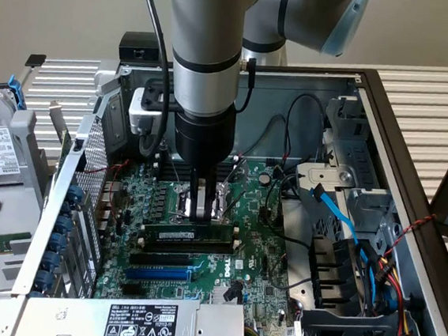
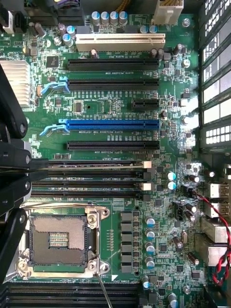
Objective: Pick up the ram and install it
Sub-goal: 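Insert the ram into the slot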
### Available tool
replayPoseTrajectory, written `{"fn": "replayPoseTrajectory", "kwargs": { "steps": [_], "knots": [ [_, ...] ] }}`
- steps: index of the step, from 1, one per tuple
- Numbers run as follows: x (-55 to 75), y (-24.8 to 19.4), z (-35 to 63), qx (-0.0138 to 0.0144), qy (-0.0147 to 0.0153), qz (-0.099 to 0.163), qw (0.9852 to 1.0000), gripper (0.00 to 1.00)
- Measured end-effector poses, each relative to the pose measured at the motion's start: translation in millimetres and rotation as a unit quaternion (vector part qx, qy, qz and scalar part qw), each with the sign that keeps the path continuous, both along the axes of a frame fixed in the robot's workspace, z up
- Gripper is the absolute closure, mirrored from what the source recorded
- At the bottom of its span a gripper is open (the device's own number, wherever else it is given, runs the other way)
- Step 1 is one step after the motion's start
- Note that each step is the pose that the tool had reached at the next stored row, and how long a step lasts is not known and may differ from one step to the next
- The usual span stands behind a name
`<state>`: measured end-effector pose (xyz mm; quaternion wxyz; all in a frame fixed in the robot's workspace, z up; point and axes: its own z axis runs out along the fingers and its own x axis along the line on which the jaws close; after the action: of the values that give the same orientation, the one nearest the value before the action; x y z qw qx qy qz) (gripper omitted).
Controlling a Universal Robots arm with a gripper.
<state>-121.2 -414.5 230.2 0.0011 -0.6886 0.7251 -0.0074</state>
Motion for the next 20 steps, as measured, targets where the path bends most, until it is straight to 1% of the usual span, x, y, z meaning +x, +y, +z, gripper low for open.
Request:
{"fn": "replayPoseTrajectory", "kwargs": {
  "steps": [5, 13, 20],
  "knots": [
    [-0.9, -0.1, -0.3, -0.0007, -0.0001, 0.000, 1.0000, 0.88],
    [-2.1, 0.0, -1.2, -0.0009, -0.0002, -0.001, 1.0000, 0.88],
    [-2.7, -0.2, 0.3, -0.0007, -0.0004, -0.011, 0.9999, 0.88]
  ]
}}
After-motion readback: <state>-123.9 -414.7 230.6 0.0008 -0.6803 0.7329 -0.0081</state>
